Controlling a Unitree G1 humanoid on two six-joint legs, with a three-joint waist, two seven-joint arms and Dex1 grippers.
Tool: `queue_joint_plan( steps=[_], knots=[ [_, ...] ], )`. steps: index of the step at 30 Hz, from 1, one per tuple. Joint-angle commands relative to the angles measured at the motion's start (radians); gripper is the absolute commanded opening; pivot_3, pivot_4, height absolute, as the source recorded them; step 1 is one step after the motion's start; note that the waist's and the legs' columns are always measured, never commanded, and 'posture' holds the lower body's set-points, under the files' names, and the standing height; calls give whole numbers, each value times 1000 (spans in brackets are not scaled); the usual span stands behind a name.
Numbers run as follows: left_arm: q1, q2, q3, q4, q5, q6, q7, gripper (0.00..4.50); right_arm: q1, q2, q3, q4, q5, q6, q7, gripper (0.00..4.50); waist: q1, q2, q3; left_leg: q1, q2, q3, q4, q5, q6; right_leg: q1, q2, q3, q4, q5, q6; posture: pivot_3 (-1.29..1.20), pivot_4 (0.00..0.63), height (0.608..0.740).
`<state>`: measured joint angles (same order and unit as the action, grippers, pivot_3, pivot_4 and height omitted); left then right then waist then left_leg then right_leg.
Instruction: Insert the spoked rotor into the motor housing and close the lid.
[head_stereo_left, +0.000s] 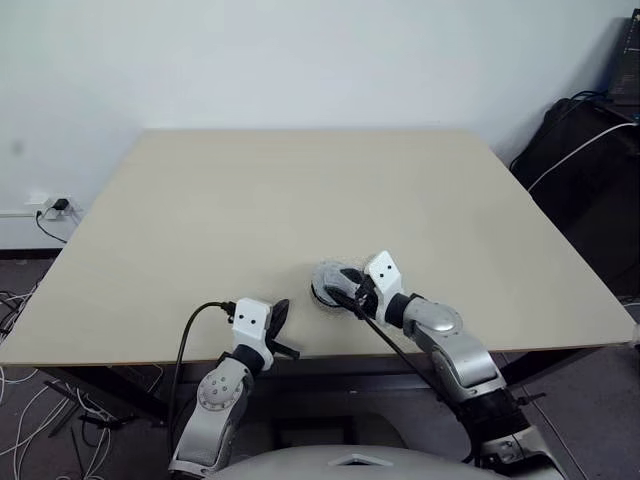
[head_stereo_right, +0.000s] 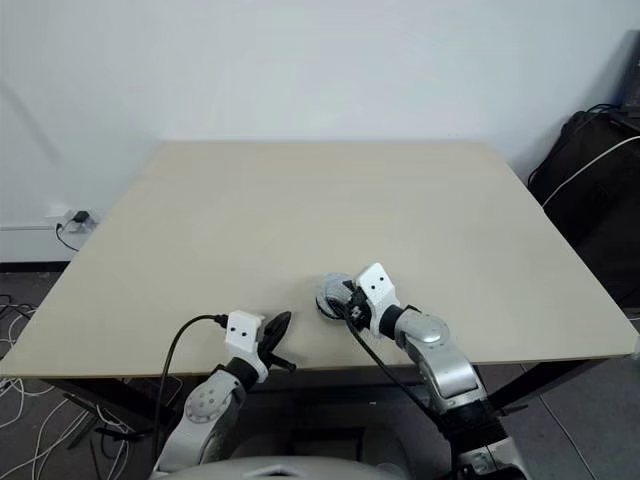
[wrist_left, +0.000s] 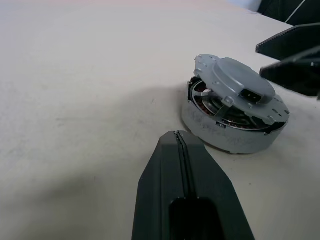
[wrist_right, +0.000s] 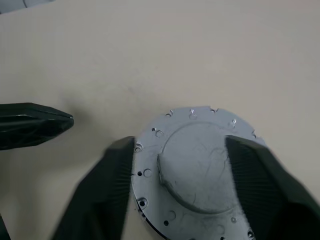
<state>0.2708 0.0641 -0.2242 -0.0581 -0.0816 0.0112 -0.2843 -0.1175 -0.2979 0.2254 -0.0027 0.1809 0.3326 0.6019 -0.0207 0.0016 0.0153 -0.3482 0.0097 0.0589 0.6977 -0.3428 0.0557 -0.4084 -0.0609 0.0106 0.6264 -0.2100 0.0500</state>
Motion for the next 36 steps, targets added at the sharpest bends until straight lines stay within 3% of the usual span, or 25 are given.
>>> queue_joint_plan(
  steps=[1, 2, 15, 31, 35, 36],
  knots=[
    [-2, -3, 3, -33, -3, -24, 2, 0, -31, 11, -20, 14, 10, -26, 14, 4325, 0, 0, 0, 0, 0, 0, 0, 0, 0, 0, 0, 0, 0, 0, 0, 0, 0, 740],
    [-1, -3, 4, -34, -3, -25, 2, 0, -33, 13, -19, 21, 7, -28, 15, 4485, 0, 0, 0, 0, 0, 0, 0, 0, 0, 0, 0, 0, 0, 0, 0, 0, 0, 740],
    [2, -8, 9, -38, 1, -26, 9, 0, -94, 58, -47, 118, -20, -43, -50, 4485, 0, 0, 0, 0, 1, 0, 0, 0, 0, 0, 0, 0, 0, 0, 0, 0, 0, 740],
    [6, -13, 3, -37, 0, -31, 20, 0, -85, 41, -25, 143, -58, -7, -18, 4485, 0, 0, 0, 0, 0, 0, 0, 0, 0, 0, 0, 0, 0, 0, 0, 0, 0, 740],
    [5, -13, 2, -35, -1, -32, 19, 0, -84, 42, -28, 137, -53, 9, -13, 3323, 0, 1, 0, 0, 0, 0, 0, 0, 0, 0, 0, 0, 0, 0, 0, 0, 0, 740],
    [4, -13, 2, -35, 0, -32, 19, 0, -84, 42, -28, 135, -51, 12, -11, 3308, 1, 1, 0, 0, 0, 0, 0, 0, 0, 0, 0, 0, 0, 0, 0, 0, 0, 740]
  ],
)
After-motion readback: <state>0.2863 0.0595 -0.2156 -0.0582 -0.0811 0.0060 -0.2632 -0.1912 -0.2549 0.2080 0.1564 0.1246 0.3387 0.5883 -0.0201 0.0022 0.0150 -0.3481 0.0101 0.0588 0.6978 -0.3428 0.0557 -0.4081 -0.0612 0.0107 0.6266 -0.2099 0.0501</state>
